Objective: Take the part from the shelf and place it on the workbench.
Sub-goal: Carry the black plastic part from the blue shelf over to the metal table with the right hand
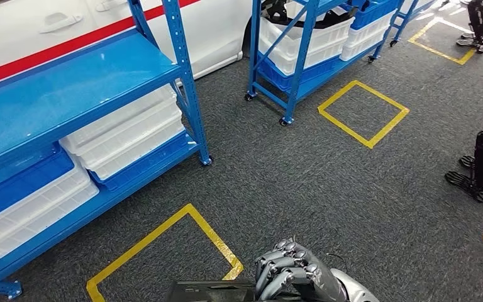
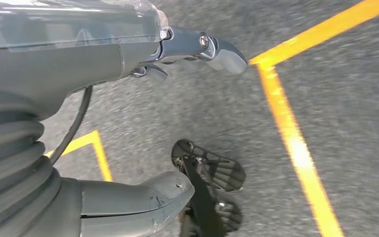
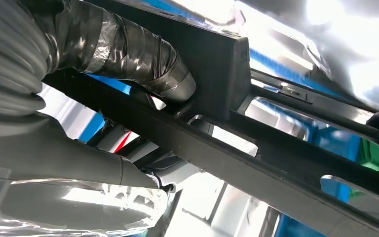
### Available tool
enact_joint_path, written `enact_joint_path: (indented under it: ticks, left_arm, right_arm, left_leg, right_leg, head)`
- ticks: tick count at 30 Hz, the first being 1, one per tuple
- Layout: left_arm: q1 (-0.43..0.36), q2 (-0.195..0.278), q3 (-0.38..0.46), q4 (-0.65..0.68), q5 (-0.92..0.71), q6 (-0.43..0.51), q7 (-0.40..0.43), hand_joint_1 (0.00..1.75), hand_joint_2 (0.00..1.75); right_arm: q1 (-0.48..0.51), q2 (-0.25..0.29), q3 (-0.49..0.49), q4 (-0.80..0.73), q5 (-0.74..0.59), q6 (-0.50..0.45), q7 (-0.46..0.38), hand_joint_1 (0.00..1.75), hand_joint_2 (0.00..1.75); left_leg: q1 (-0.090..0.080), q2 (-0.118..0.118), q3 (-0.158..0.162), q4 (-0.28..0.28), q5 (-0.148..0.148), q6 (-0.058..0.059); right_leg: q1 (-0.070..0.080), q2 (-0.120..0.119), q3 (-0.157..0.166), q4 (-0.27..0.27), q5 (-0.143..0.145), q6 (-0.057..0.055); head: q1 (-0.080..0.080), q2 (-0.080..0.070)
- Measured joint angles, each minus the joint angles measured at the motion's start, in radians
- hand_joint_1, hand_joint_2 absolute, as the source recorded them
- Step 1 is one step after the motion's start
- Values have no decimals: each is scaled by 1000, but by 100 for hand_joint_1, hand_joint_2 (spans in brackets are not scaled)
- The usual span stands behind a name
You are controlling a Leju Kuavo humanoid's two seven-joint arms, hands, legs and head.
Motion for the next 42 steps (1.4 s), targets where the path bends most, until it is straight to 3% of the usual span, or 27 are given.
enact_joint_path:
  ticks: [2, 3, 4, 6, 8, 10, 12, 13, 14, 15, 17, 19, 21, 22, 24, 26, 28, 29, 31, 33, 35, 37, 38, 40, 42]
  left_arm:
    - [-2, 11, 0, 2, 8, -10, -14, 0, 175]
    - [-3, 14, 0, 3, 12, -14, -19, 0, 175]
    - [-5, 17, -1, 4, 15, -17, -22, 0, 175]
    - [-10, 17, -5, 5, 25, -19, -24, 0, 175]
    - [-13, 16, -7, 6, 34, -21, -23, 0, 175]
    - [-11, 16, -8, 8, 38, -20, -18, 0, 175]
    - [-7, 16, -11, 12, 40, -13, -8, 0, 175]
    - [-5, 15, -13, 13, 41, -9, -2, 0, 175]
    - [-5, 14, -15, 14, 42, -6, 2, 0, 175]
    - [-5, 12, -16, 14, 42, -4, 4, 0, 175]
    - [-5, 11, -18, 15, 42, -3, 6, 0, 175]
    - [-5, 10, -21, 18, 42, -2, 7, 0, 175]
    - [-7, 9, -22, 19, 42, -2, 7, 0, 175]
    - [-9, 9, -23, 19, 42, -1, 7, 0, 175]
    - [-11, 8, -23, 19, 42, -1, 7, 0, 175]
    - [-8, 8, -24, 20, 42, -1, 7, 0, 175]
    - [-4, 7, -24, 21, 43, 2, 11, 0, 175]
    - [-2, 7, -24, 22, 43, 5, 15, 0, 175]
    - [0, 7, -24, 23, 45, 13, 21, 0, 175]
    - [2, 6, -24, 26, 46, 17, 24, 0, 175]
    - [3, 5, -25, 29, 47, 16, 23, 0, 175]
    - [3, 2, -29, 30, 48, 16, 20, 0, 175]
    - [3, 0, -32, 30, 48, 16, 17, 0, 175]
    - [5, -3, -36, 32, 49, 13, 6, 0, 175]
    - [8, -4, -38, 33, 49, 6, -13, 0, 175]
  right_arm:
    - [-1, 15, -17, 5, -7, 16, -10, 175, 175]
    - [-3, 20, -23, 5, -8, 24, -13, 175, 175]
    - [-6, 24, -28, 5, -9, 33, -14, 175, 175]
    - [-11, 29, -37, 0, -10, 42, -11, 175, 175]
    - [-15, 31, -50, -8, -17, 42, -6, 175, 175]
    - [-20, 31, -67, -13, -31, 45, -2, 175, 175]
    - [-18, 31, -87, -14, -45, 55, -1, 175, 175]
    - [-15, 31, -97, -14, -51, 61, -1, 175, 175]
    - [-12, 31, -107, -14, -55, 66, -2, 175, 175]
    - [-9, 31, -115, -14, -58, 69, -4, 175, 175]
    - [-8, 31, -127, -14, -60, 70, -5, 175, 175]
    - [-7, 32, -135, -14, -62, 71, -6, 175, 175]
    - [-6, 32, -141, -14, -63, 73, -7, 175, 175]
    - [-5, 32, -143, -15, -64, 74, -7, 175, 175]
    - [-4, 33, -144, -16, -65, 74, -8, 175, 175]
    - [-4, 35, -145, -17, -66, 74, -8, 175, 175]
    - [-2, 36, -145, -17, -66, 75, -8, 175, 175]
    - [0, 36, -146, -17, -66, 76, -9, 175, 175]
    - [8, 36, -151, -17, -69, 78, -11, 175, 175]
    - [22, 36, -162, -17, -74, 79, -13, 175, 175]
    - [41, 36, -176, -18, -76, 78, -15, 175, 175]
    - [62, 36, -187, -25, -70, 77, -15, 175, 175]
    - [68, 36, -190, -29, -66, 76, -14, 175, 175]
    - [65, 40, -192, -36, -63, 79, -4, 175, 175]
    - [45, 46, -191, -37, -64, 91, 16, 175, 175]
  left_leg:
    - [2, -39, 54, -123, 50, 5]
    - [2, -52, 68, -155, 58, 8]
    - [0, -57, 72, -166, 56, 12]
    - [1, -36, 74, -173, 62, 21]
    - [6, -13, 78, -183, 69, 35]
    - [7, 11, 80, -188, 70, 43]
    - [6, 36, 80, -187, 68, 45]
    - [6, 48, 81, -187, 66, 43]
    - [6, 60, 83, -187, 64, 41]
    - [6, 71, 86, -187, 62, 38]
    - [3, 91, 94, -185, 54, 28]
    - [-3, 108, 100, -184, 47, 16]
    - [-4, 127, 106, -187, 43, 6]
    - [-1, 123, 109, -184, 37, 0]
    - [4, 79, 93, -138, 2, -8]
    - [5, 28, 35, -17, -61, -8]
    - [5, 15, -22, 88, -91, -7]
    - [5, 12, -30, 93, -77, -5]
    - [5, 0, 1, 0, -4, 3]
    - [5, -39, 50, -120, 51, 11]
    - [2, -61, 69, -165, 56, 15]
    - [1, -44, 75, -175, 61, 22]
    - [3, -33, 79, -182, 64, 27]
    - [7, -7, 86, -195, 71, 37]
    - [3, 20, 87, -197, 70, 44]
  right_leg:
    - [1, 22, -5, 9, -3, 6]
    - [0, 31, -9, 12, -3, 11]
    - [-1, 40, -13, 14, -2, 17]
    - [-2, 52, -19, 13, 2, 29]
    - [2, 15, -34, 42, -18, 38]
    - [1, -40, -85, 146, -78, 45]
    - [-7, -57, -145, 264, -125, 53]
    - [-10, -60, -155, 284, -123, 55]
    - [-12, -65, -144, 263, -101, 56]
    - [-14, -75, -114, 206, -67, 56]
    - [-9, -121, -43, 71, -17, 50]
    - [-1, -144, -17, 15, -8, 38]
    - [2, -120, -20, 14, -8, 26]
    - [1, -109, -19, 11, -6, 20]
    - [-3, -88, -14, 4, -3, 6]
    - [-2, -66, -13, 2, -2, -2]
    - [3, -40, -12, 4, -3, -6]
    - [5, -25, -12, 5, -4, -6]
    - [7, 2, -9, 9, -6, -6]
    - [7, 24, -9, 14, -9, -1]
    - [4, 42, -15, 16, -8, 10]
    - [0, 59, -19, 13, -5, 23]
    - [1, 54, -20, 17, -7, 28]
    - [4, 5, -48, 74, -44, 36]
    - [0, -48, -114, 203, -107, 43]
  head:
    - [0, 0]
    - [0, 0]
    - [0, 0]
    - [0, 0]
    - [0, 0]
    - [1, 0]
    - [1, 0]
    - [0, 0]
    - [0, 0]
    - [1, 0]
    - [0, 0]
    - [0, 0]
    - [0, 0]
    - [0, 0]
    - [0, 0]
    - [0, 0]
    - [0, 0]
    - [0, 0]
    - [0, 0]
    - [0, 0]
    - [0, 0]
    - [0, 0]
    - [0, 0]
    - [0, 0]
    - [0, 0]
